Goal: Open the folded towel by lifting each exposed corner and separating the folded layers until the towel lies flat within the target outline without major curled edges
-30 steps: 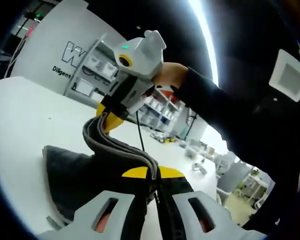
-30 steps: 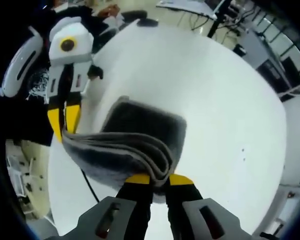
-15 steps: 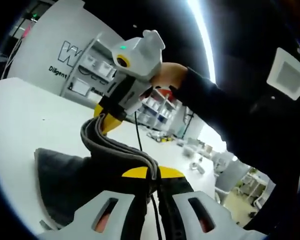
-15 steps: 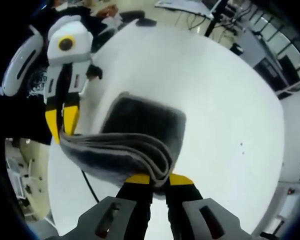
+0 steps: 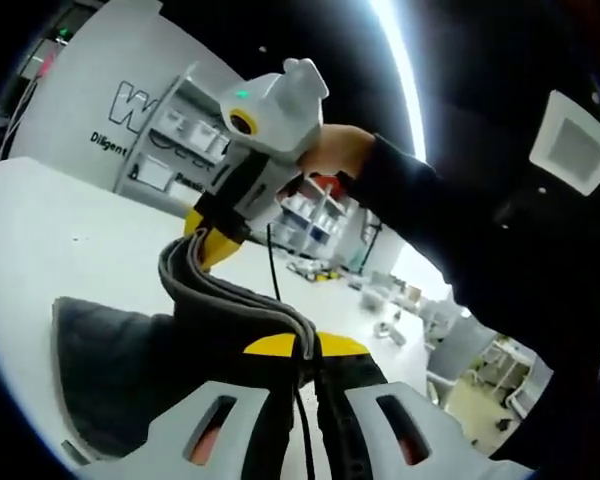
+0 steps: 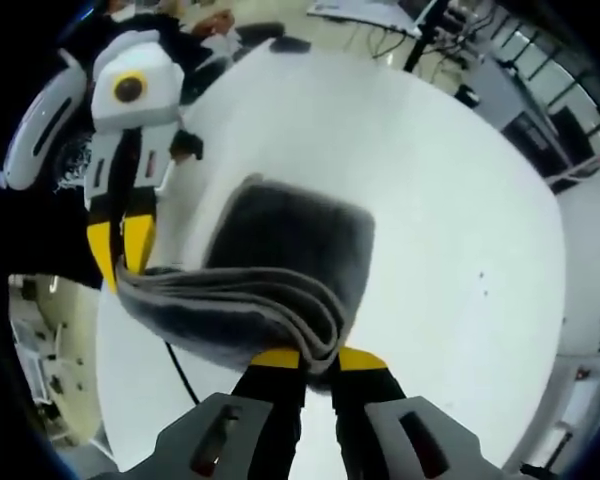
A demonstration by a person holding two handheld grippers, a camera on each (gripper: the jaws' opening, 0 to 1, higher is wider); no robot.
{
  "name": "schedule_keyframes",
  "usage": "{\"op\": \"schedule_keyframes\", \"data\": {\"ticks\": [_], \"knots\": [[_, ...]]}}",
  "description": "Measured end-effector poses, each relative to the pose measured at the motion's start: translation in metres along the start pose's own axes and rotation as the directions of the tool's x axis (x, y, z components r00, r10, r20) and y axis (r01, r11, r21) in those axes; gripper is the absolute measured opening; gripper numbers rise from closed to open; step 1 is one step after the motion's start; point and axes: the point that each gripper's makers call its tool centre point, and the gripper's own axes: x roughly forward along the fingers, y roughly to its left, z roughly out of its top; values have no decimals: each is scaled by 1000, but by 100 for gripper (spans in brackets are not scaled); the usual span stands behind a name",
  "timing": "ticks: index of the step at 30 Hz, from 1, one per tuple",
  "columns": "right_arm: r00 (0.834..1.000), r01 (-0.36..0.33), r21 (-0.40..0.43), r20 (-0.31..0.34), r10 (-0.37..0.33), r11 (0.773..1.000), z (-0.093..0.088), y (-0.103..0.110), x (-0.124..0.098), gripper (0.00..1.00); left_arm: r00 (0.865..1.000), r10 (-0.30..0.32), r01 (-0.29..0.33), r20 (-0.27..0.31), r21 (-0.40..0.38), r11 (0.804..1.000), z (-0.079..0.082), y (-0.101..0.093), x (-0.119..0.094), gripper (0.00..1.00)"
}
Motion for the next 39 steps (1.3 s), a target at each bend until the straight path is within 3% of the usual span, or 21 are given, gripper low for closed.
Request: {"op": "schedule_keyframes", "data": {"ticks": [32,39], "knots": [[997,66,98,37,-70,993,-39,12,-11,5,998,-53,54,-34,34,998,-7,-22,33,3],[996,82,158,31,-88,984,-48,17,-13,5,997,-63,64,-41,38,997,-11,-28,37,3]]}}
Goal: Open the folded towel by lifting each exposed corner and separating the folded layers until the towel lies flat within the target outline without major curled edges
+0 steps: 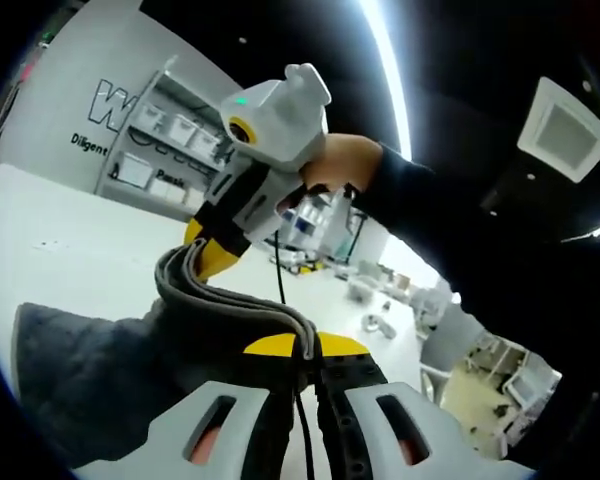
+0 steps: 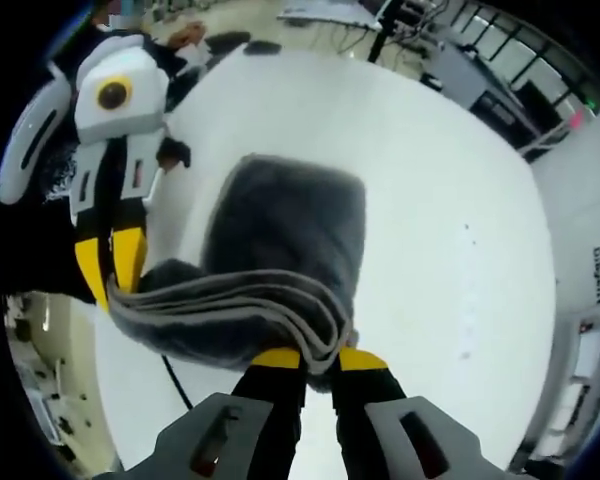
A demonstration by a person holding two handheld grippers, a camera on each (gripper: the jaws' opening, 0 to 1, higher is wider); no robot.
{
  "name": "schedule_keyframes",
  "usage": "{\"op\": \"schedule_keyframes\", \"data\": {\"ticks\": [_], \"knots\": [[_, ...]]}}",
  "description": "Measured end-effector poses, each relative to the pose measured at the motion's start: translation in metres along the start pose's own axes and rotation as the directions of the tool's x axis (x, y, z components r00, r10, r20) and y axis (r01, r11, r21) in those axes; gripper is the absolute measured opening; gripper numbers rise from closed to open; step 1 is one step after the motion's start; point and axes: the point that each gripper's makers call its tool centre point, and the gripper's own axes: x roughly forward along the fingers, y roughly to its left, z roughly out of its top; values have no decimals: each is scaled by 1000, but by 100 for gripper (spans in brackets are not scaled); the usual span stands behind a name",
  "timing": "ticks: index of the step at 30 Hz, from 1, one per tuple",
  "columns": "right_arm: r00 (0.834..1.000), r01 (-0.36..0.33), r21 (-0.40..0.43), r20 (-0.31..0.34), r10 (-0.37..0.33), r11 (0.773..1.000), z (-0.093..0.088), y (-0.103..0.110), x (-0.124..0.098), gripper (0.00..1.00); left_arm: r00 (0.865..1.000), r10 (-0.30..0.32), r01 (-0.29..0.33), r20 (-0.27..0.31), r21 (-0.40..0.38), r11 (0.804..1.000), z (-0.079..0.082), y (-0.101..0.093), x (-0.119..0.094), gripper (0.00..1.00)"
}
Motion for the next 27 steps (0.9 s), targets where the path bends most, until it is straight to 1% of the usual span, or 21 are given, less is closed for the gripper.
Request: {"op": "schedule_keyframes", "data": {"ticks": [3,6,7,8,9,13,16,17,20,24,27], "knots": [[1000,1,15,22,-2,1000,-2,2,-1,5,1000,-6,6,-4,3,1000,-1,-3,2,3],[1000,14,27,25,-15,1000,-5,5,-1,5,1000,-10,10,-5,5,1000,-2,-5,3,3],[1000,11,36,13,-12,999,-7,7,-1,5,1000,-12,12,-7,4,1000,-3,-5,4,3],[1000,1,48,-23,1,999,-13,12,0,6,1000,-14,14,-7,4,1000,-3,-5,5,3],[999,14,25,-44,-13,1000,-16,13,1,6,1000,-15,15,-9,4,1000,-4,-6,6,3],[998,10,30,-58,-8,999,-18,19,2,6,1000,-20,20,-16,7,1000,-8,-8,10,3],[999,19,22,-46,-18,1000,-18,18,-2,6,999,-26,26,-21,9,1000,-10,-11,12,3],[999,22,12,-37,-22,1000,-17,20,-2,6,999,-27,27,-21,10,1000,-11,-12,12,3],[999,29,-2,-25,-29,1000,-20,18,-1,6,999,-28,28,-24,12,1000,-12,-12,14,3],[999,50,-16,-14,-50,999,-25,11,1,6,999,-19,20,-29,15,1000,-15,-9,23,3],[998,66,-18,-5,-66,998,-28,7,3,6,999,-16,16,-30,21,1000,-14,-9,30,3]]}}
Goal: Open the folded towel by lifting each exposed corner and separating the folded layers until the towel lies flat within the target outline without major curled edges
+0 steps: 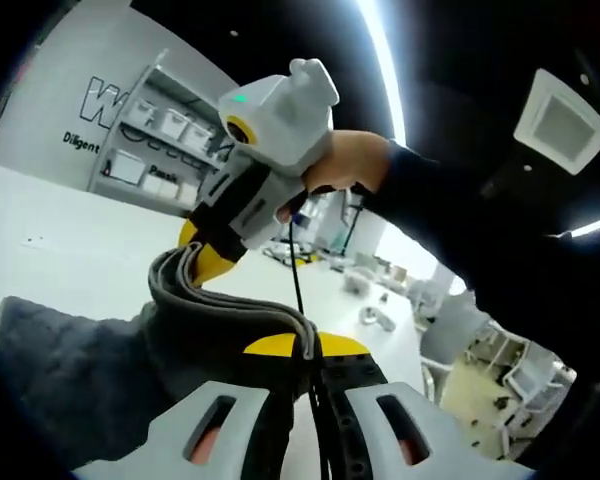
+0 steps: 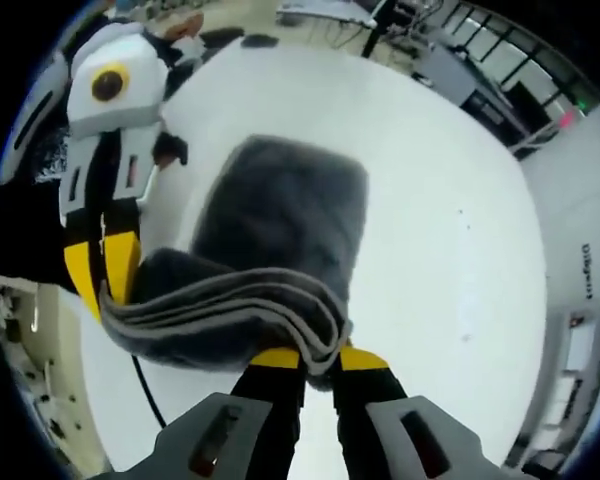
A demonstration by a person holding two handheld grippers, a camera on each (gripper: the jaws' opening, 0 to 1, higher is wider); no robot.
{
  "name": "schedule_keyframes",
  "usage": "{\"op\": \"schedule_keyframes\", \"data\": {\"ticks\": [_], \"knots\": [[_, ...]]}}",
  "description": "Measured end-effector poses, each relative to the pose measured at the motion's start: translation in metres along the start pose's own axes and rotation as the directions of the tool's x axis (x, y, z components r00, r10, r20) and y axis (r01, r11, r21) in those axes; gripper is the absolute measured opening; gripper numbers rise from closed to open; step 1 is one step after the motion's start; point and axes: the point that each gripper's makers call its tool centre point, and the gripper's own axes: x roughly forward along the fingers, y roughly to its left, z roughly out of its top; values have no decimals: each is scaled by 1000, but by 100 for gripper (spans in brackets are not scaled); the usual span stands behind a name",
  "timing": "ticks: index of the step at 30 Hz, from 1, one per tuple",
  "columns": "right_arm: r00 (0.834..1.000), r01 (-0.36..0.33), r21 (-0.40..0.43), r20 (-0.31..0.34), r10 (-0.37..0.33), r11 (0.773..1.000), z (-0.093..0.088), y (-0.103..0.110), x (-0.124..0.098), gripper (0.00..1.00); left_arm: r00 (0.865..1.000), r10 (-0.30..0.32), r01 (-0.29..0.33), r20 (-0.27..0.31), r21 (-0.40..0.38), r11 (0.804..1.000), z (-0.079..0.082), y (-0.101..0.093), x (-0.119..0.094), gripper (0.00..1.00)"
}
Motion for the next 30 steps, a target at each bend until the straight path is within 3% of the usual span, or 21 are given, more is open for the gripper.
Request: {"op": "schedule_keyframes", "data": {"ticks": [19,30], "knots": [[999,45,56,-6,-44,997,-30,-7,15,7,1000,18,-17,-18,16,1000,-11,6,43,3],[997,70,53,-33,-68,996,-44,-2,28,7,998,33,-30,-49,52,998,-30,8,62,3]]}}
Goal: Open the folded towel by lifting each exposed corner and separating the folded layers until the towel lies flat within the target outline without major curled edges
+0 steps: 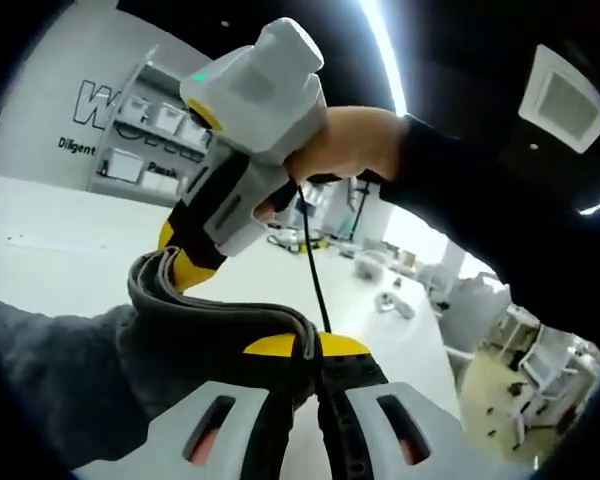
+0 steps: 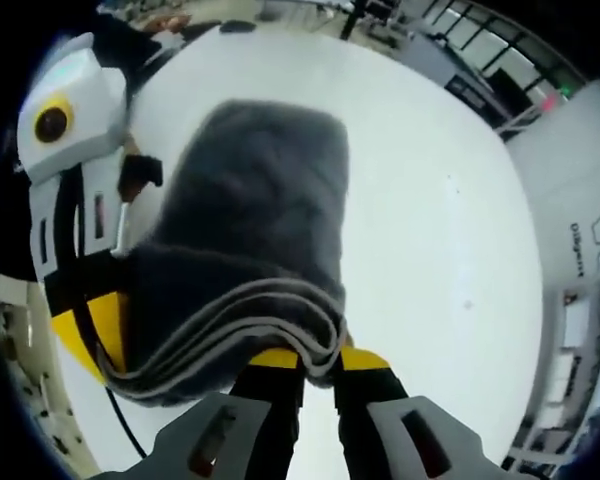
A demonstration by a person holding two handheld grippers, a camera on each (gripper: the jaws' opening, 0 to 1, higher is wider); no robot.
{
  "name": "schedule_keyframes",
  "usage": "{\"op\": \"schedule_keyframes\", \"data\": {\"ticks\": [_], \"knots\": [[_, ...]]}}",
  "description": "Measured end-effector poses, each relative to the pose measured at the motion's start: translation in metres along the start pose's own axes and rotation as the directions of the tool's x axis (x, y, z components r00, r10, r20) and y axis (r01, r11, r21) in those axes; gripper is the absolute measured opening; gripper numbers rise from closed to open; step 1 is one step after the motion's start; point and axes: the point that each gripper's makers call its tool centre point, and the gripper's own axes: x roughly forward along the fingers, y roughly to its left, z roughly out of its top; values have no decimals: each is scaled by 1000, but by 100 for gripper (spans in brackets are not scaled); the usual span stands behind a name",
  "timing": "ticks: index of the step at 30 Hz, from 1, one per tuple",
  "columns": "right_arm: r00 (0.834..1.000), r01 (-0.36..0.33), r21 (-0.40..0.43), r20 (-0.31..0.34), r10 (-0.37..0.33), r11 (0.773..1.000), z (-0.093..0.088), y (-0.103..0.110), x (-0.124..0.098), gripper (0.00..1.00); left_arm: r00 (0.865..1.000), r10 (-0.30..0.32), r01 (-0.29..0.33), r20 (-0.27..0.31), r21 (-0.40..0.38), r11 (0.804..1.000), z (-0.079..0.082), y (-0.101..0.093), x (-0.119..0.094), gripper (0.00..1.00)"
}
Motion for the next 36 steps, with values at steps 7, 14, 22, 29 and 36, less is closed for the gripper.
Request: {"op": "schedule_keyframes", "data": {"ticks": [7,14,22,29,36], "knots": [[1000,8,-4,-16,-8,1000,-9,0,3,7,1000,4,-3,-24,19,1000,-11,-1,9,3],[999,21,-24,-48,-22,999,-21,3,14,7,999,5,-4,-42,23,1000,-18,0,16,3],[996,29,-31,-78,-31,999,-29,2,18,7,998,2,-1,-60,18,1000,-25,0,23,4],[995,30,-31,-99,-33,999,-37,1,22,7,996,3,0,-86,34,999,-32,0,29,4],[987,40,-17,-158,-42,999,-53,1,28,8,990,10,-6,-141,32,999,-46,1,37,4]]}}
